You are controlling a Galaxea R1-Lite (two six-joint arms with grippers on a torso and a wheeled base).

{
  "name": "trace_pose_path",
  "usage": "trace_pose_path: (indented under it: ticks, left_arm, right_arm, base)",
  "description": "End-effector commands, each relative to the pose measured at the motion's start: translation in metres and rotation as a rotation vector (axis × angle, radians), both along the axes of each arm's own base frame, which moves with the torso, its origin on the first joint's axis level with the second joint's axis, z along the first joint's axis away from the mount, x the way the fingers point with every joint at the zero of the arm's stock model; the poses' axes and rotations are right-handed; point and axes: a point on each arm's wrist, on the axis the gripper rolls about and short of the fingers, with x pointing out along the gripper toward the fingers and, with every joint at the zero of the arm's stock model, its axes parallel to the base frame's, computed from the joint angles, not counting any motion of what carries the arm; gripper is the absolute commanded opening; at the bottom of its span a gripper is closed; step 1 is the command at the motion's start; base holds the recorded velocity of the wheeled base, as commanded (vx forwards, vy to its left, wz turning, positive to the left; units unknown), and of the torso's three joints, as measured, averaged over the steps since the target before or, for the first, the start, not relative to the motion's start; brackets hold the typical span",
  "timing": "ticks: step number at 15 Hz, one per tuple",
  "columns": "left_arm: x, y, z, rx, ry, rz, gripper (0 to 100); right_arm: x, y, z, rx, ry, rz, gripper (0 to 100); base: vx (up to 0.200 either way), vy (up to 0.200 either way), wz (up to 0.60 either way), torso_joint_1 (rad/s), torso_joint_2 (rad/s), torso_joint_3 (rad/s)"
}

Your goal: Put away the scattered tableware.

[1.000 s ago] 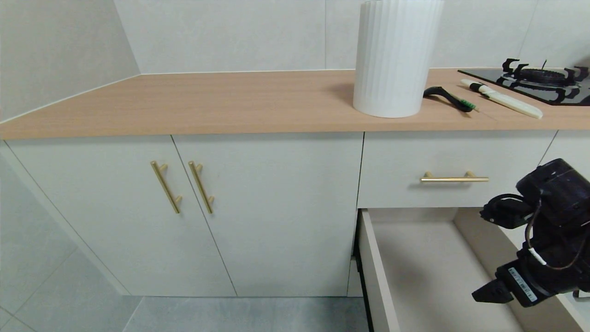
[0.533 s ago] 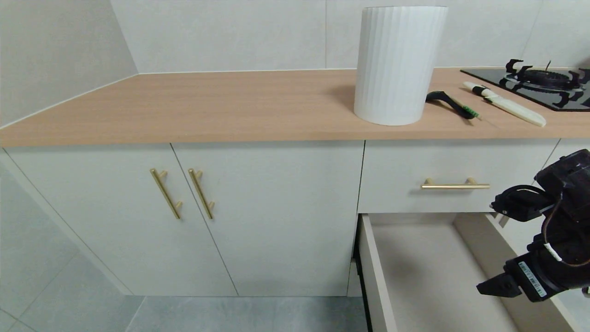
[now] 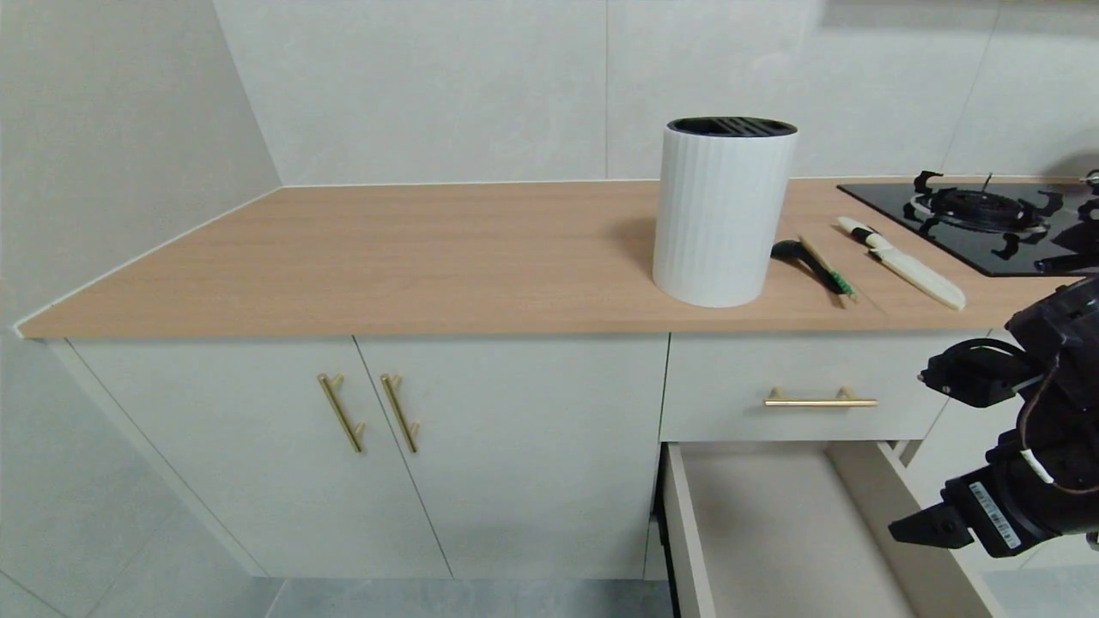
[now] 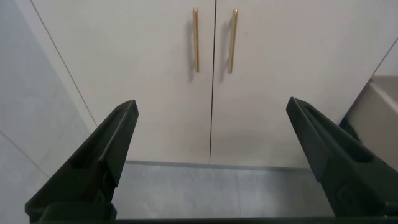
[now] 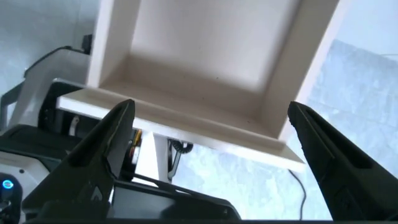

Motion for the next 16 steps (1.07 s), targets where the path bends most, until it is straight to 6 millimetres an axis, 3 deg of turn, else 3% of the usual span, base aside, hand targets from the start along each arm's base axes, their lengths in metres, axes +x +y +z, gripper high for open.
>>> trace_pose_path:
  ticks: [1,8,11,13,16]
  left_arm:
    - [0.000,0.000,0.000,0.001,0.001,0.001,100]
    - [0.000,0.000,0.000,-0.001,0.001,0.000,100]
    - [0.000,0.000,0.000,-0.001,0.001,0.000,100]
    - [0.000,0.000,0.000,-0.001,0.001,0.001,100]
    - [0.000,0.000,0.000,-0.001,0.001,0.000,100]
  right_arm:
    - [0.001,0.000,-0.001,0.000,0.002,0.000,100]
    - [0.010,0.003,0.006,0.018,-0.095,-0.007,100]
    - [0.054,0.010,0.041,0.078,-0.286,-0.077,100]
    - [0.077,0.016,0.058,0.133,-0.314,-0.184,100]
    - [0.109,0.022,0.043,0.141,-0.286,-0.358,100]
  base:
    - [0.000,0.000,0.00,0.173,-0.47,-0.281]
    - [0.000,0.000,0.00,0.150,-0.36,-0.220]
    - [0.000,0.000,0.00,0.012,-0.02,-0.015]
    - [0.000,0.000,0.00,0.000,0.00,0.000]
    - [0.000,0.000,0.00,0.000,0.00,0.000]
